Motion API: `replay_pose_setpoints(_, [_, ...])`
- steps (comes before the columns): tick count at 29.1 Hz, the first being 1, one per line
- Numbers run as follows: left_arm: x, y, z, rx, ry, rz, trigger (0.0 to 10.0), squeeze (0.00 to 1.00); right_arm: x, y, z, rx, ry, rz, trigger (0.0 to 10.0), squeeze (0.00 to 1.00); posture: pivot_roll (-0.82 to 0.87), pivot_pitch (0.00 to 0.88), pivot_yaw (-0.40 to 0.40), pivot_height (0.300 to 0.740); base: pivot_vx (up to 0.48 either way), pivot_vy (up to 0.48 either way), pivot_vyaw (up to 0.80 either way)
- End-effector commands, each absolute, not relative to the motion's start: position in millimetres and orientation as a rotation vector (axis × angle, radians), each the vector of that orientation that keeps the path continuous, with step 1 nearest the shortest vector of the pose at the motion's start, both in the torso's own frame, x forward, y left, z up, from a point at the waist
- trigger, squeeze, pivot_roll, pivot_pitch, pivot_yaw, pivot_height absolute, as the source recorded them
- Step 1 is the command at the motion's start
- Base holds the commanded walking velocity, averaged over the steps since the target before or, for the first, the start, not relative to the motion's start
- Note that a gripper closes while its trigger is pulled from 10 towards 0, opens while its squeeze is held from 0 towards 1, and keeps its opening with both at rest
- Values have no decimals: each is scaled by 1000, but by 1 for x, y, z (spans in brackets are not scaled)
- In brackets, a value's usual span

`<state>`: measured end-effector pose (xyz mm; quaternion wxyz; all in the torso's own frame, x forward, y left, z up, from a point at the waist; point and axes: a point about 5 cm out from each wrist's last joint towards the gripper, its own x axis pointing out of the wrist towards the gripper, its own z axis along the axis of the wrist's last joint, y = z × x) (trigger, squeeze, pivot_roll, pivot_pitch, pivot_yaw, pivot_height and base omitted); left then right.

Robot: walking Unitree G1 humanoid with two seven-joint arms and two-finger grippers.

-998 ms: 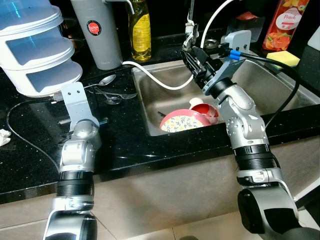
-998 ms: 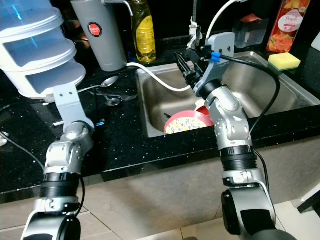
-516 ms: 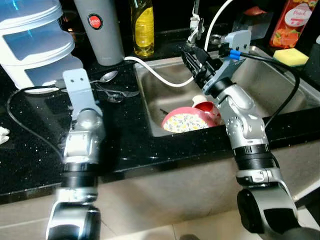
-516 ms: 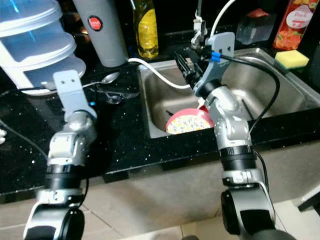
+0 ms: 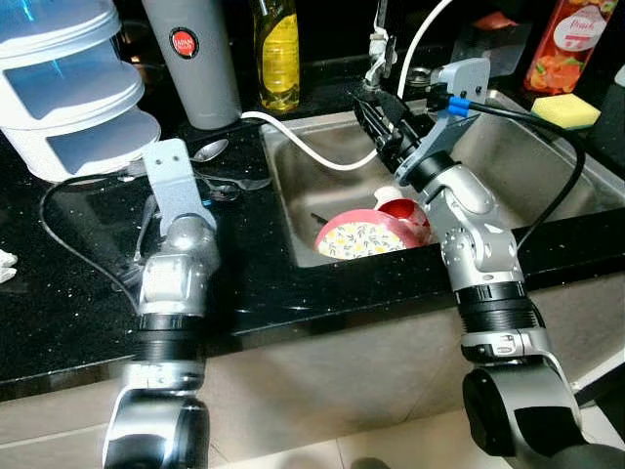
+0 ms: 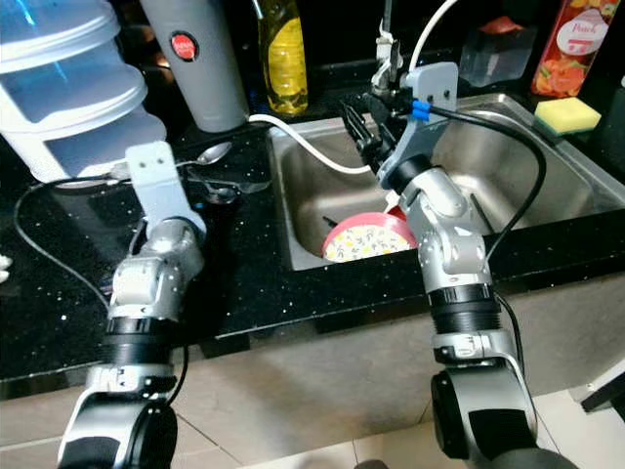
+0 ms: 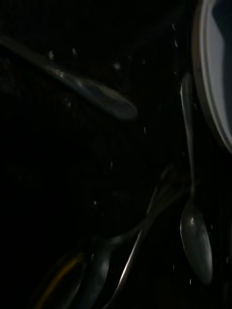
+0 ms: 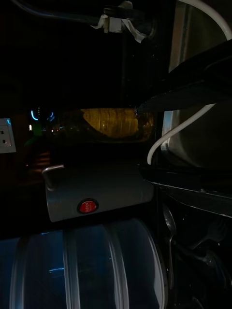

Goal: Kitchen organization

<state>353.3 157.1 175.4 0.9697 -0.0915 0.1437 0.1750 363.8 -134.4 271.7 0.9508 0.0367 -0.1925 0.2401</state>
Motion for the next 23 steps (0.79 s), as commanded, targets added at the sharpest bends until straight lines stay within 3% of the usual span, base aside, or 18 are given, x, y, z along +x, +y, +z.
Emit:
replay_pose_setpoints(1, [347,159,147,-190,415,375,0,0,362,-134,274,77,-401,491,10000,0,-103,0,48,740,0,0,0])
replay_pose_setpoints(13, [342,168,128,-246,479,424,0,0,363,-133,275,80,-402,496,10000,0,-99,0,46,740,0,0,0])
replay_pose_setpoints(19, [346,172,147,-242,372,426,0,0,363,-133,276,78,-403,496,10000,0,-101,0,45,740,0,0,0])
replay_pose_setpoints(20, [347,173,158,-209,318,438,5255,0,363,-133,276,78,-403,496,10000,0,-101,0,44,740,0,0,0])
replay_pose_setpoints(21, [348,174,168,-209,280,447,10000,1000,363,-133,276,78,-404,496,10000,0,-101,0,44,740,0,0,0])
replay_pose_setpoints(23, [348,174,173,-210,261,450,10000,1000,363,-133,276,78,-404,496,10000,0,-100,0,45,740,0,0,0])
